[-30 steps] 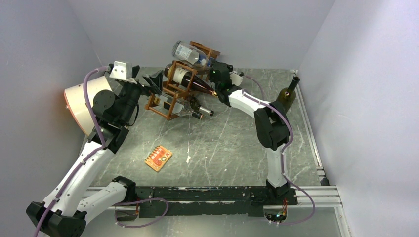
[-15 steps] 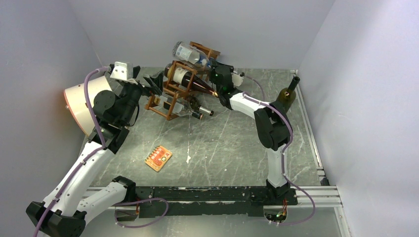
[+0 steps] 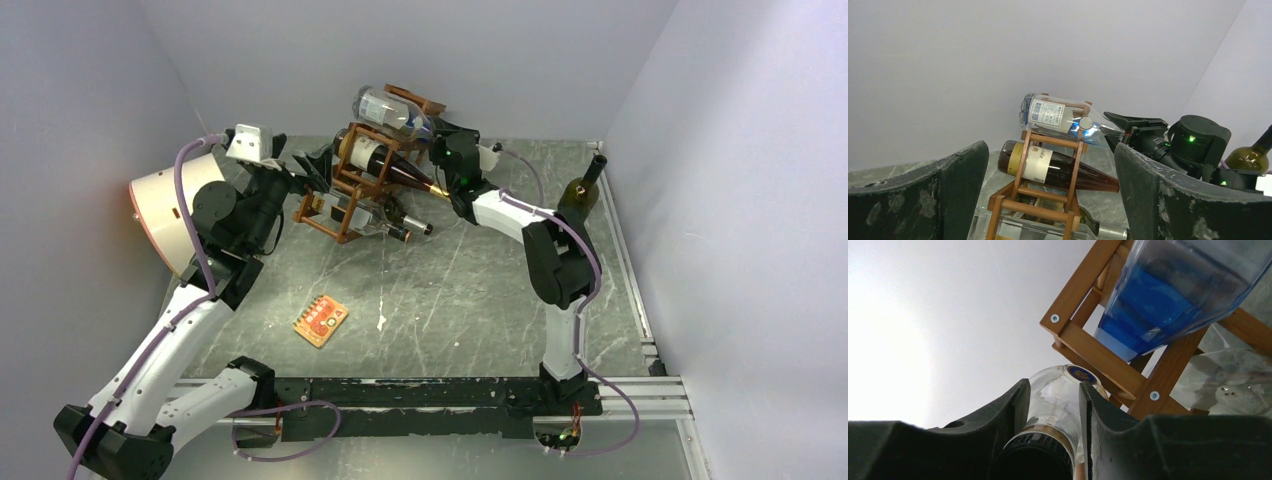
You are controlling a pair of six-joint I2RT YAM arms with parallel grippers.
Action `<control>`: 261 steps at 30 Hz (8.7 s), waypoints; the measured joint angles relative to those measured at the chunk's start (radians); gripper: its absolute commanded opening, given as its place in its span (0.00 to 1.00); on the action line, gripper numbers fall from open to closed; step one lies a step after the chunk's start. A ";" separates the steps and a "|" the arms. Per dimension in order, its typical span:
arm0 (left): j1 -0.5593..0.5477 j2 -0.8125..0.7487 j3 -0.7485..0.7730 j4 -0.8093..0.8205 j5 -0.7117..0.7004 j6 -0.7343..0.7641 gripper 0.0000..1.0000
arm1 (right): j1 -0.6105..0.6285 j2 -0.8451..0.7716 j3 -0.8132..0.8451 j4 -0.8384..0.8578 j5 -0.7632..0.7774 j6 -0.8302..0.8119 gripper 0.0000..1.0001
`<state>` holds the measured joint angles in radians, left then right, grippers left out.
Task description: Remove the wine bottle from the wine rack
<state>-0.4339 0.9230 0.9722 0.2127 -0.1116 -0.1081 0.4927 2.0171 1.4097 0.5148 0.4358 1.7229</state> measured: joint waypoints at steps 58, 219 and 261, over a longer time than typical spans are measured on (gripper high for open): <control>-0.002 0.048 0.000 -0.001 0.007 0.000 0.99 | -0.167 -0.214 -0.111 -0.024 -0.178 -0.002 0.00; -0.085 0.145 0.001 -0.024 0.012 0.026 0.99 | -0.544 -1.216 -0.973 -0.185 0.036 -1.672 0.00; -0.093 0.148 0.001 -0.024 0.021 0.026 0.99 | -0.559 -1.331 -0.644 -0.335 -0.030 -1.580 0.89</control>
<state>-0.5274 1.0714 0.9733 0.1883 -0.0902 -0.0822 -0.0662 0.6861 0.7658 0.1802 0.4057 0.1429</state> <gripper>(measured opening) 0.992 0.877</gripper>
